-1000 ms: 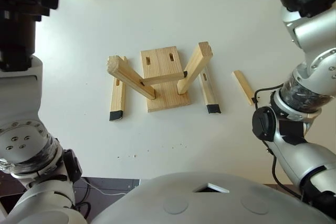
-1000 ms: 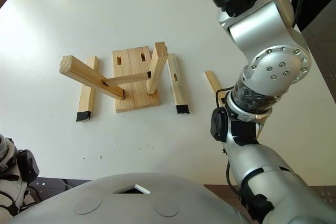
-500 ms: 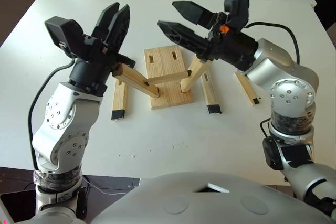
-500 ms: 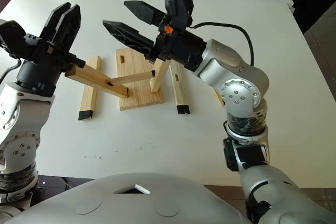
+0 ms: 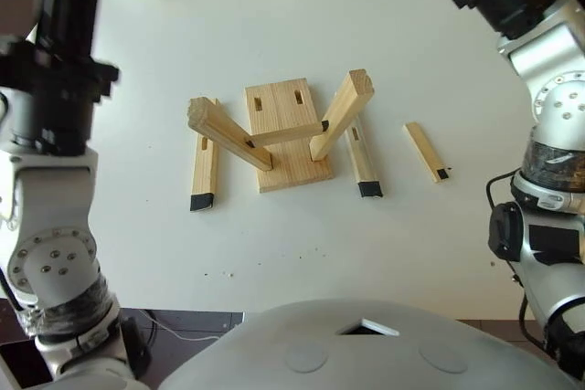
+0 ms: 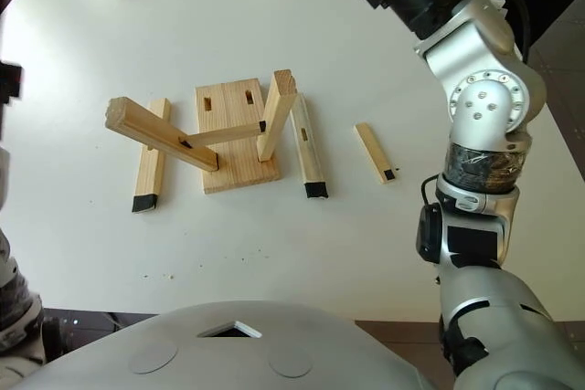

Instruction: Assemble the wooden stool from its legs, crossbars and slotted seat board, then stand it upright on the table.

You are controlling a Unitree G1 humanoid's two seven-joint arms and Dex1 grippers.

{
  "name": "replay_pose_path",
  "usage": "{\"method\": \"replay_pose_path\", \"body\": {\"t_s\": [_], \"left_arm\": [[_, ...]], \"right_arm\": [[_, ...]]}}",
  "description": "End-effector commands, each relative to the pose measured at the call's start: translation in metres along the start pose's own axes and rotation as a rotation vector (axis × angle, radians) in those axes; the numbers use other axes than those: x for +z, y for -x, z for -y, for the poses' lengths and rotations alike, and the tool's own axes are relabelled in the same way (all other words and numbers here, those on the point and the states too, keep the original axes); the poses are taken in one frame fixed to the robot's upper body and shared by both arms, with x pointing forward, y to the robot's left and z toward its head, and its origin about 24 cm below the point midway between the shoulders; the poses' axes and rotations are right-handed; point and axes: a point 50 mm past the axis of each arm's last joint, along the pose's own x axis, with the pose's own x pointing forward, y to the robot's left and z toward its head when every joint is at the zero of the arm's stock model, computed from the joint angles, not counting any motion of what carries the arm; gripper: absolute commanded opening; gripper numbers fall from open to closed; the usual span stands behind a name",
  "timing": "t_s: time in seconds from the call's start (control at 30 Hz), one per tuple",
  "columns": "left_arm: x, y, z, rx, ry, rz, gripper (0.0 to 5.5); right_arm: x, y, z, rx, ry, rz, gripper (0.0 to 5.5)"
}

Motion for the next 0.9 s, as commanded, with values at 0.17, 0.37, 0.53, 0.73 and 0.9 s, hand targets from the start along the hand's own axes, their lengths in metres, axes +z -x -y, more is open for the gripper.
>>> {"method": "replay_pose_path", "body": {"t_s": [0.17,0.37,0.53,0.73,0.9], "left_arm": [[-0.041,0.099,-0.065,-0.039,-0.121,-0.731,0.81],[-0.111,0.123,0.011,-0.479,0.039,-1.001,0.37],[-0.124,0.061,0.033,-0.515,-0.028,-0.754,0.37],[-0.138,0.039,0.041,-0.576,-0.1,-0.726,0.37],[-0.146,0.063,0.02,-0.574,-0.189,-0.861,0.37]], "right_arm": [[-0.108,0.046,0.024,-0.168,0.19,-0.433,3.56],[-0.144,0.048,-0.01,0.036,0.166,-0.523,3.27],[-0.148,0.033,-0.028,0.257,0.148,-0.527,3.27],[-0.138,0.029,-0.042,0.553,0.138,-0.533,3.27],[-0.14,0.031,-0.061,0.69,0.113,-0.541,3.27]]}}
